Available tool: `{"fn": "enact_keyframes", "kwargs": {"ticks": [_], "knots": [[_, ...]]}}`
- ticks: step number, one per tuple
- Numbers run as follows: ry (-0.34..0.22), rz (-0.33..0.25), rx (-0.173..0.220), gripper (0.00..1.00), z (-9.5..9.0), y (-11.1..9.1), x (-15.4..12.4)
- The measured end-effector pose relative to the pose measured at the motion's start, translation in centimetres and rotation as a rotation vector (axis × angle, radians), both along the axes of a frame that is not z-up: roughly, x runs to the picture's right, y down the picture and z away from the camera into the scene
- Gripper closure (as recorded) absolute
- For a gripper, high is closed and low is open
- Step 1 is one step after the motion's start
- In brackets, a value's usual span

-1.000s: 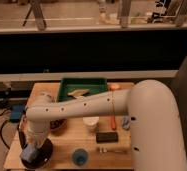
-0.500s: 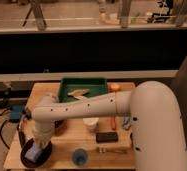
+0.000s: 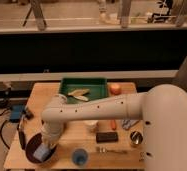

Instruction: Wipe purple bowl with sponge

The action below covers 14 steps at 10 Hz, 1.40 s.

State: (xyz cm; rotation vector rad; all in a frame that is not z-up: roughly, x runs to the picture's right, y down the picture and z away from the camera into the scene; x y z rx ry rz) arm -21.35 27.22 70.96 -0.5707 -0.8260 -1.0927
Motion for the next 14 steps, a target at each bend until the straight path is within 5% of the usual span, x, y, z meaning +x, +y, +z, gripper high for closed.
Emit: {"fn": "enact_keyframes", "kwargs": {"ticks": [14], "knots": [[-0.082, -0.053, 0.035, 1.0, -1.3, -1.0, -5.1]]}}
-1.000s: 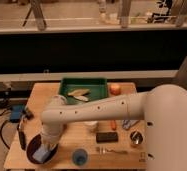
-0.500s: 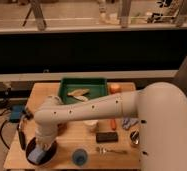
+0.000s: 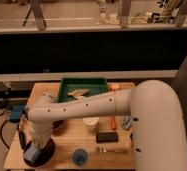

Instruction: Wipe purple bowl with sponge

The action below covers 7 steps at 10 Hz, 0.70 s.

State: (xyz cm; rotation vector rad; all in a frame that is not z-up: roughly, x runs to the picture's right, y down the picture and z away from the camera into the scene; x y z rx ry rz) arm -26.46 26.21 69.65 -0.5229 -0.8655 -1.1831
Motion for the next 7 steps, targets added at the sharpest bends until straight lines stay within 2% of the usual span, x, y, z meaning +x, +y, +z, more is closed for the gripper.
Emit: {"fn": "enact_keyframes", "kwargs": {"ticks": [7], "knots": [[0.034, -0.002, -0.025, 1.0, 1.3, 0.3, 0.5]]}}
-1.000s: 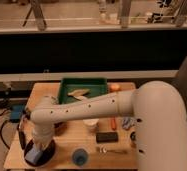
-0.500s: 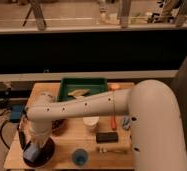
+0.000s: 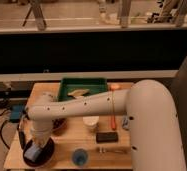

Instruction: Wipe purple bowl with sponge

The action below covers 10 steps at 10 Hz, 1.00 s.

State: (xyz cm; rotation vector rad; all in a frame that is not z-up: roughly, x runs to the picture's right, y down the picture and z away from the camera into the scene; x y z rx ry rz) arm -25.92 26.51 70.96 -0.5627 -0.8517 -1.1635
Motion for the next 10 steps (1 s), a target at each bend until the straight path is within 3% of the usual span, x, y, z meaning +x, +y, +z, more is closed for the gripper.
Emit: {"fn": "enact_keyframes", "kwargs": {"ticks": [5, 10], "knots": [[0.048, 0.02, -0.02, 1.0, 0.3, 0.9, 3.3], [0.024, 0.045, -0.014, 1.0, -1.2, 0.8, 4.0]]}}
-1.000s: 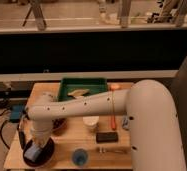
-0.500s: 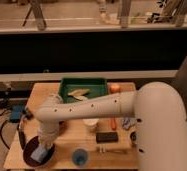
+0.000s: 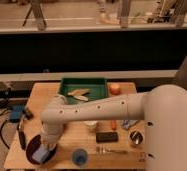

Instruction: Wipe purple bowl with sponge

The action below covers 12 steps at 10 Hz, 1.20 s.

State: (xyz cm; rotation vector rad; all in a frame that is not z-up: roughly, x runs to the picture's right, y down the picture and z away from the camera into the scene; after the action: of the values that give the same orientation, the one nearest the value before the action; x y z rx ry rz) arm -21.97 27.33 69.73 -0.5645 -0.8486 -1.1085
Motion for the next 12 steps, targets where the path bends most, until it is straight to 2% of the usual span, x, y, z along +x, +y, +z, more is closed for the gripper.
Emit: {"fn": "enact_keyframes", "kwargs": {"ticks": [6, 12], "knots": [[-0.047, -0.025, 0.021, 1.0, -0.9, -0.3, -2.7], [-0.068, -0.03, 0.03, 1.0, 0.1, -1.7, -5.1]]}}
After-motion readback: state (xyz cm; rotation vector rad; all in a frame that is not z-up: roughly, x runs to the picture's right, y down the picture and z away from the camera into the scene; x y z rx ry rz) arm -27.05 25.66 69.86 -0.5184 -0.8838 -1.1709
